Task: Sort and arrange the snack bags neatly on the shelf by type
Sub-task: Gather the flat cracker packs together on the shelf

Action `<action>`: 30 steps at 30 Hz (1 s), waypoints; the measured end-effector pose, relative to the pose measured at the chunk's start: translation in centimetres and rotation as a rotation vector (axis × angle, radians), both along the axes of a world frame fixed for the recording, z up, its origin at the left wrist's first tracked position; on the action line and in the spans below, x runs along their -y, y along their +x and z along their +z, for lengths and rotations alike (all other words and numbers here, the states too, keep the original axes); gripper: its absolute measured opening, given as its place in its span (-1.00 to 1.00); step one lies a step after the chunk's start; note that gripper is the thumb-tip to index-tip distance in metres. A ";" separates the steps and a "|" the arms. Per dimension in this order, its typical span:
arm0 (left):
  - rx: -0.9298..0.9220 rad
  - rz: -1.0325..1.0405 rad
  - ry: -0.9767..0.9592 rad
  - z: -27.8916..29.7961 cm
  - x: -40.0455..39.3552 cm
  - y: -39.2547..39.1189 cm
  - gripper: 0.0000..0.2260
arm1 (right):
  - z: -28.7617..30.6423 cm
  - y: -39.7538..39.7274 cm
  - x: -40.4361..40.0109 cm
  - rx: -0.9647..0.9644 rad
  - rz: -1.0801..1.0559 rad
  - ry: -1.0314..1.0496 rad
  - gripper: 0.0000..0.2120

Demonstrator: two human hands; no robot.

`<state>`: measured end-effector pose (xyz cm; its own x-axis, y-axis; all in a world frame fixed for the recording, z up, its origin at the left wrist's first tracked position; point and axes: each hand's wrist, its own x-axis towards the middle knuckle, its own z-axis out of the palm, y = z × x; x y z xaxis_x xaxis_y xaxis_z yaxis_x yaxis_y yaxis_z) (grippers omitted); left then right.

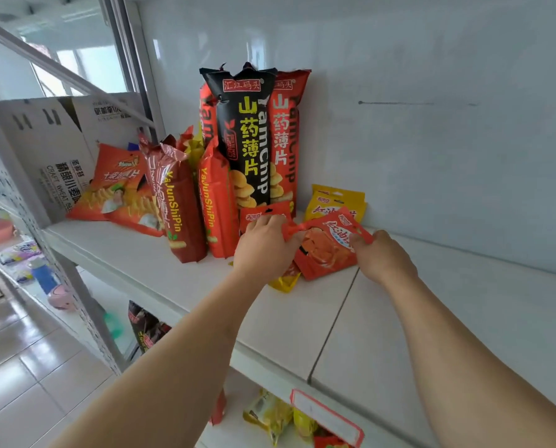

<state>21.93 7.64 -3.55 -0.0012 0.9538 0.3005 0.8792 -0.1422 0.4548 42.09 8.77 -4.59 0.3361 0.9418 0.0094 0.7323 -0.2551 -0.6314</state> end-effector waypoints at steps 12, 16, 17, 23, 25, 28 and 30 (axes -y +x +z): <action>-0.103 -0.109 -0.261 -0.8 -9.4 1.8 -0.47 | -0.4 0.6 -6.4 -0.522 -0.110 0.181 -0.31; 0.095 -0.120 -0.241 -0.9 -8.6 1.3 -0.48 | -0.5 0.3 -7.5 -0.795 -0.195 0.232 -0.52; 0.155 -0.126 -0.238 -0.6 -8.4 1.1 -0.48 | -0.2 0.0 -7.8 -0.828 -0.222 0.240 -0.59; 0.616 -0.112 -0.266 1.3 -7.9 -2.3 -0.87 | -0.1 0.0 -9.2 -0.837 -0.234 0.139 -0.55; 0.676 -0.104 -0.287 1.1 -7.7 -3.7 -0.92 | -0.1 -0.2 -9.6 -0.730 -0.188 0.089 -0.54; 0.546 -0.089 -0.293 0.2 -7.4 -4.5 -0.83 | -0.1 -0.8 -10.2 -0.580 -0.165 0.057 -0.63; 0.402 -0.055 -0.230 -0.9 -7.2 -4.2 -0.73 | -0.4 -1.0 -10.4 -0.553 -0.147 0.069 -0.72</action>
<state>17.71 14.80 -4.42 -0.0220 0.9975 0.0676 0.6203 -0.0394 0.7834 41.12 19.18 -4.96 0.4355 0.8884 -0.1455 0.2488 -0.2741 -0.9290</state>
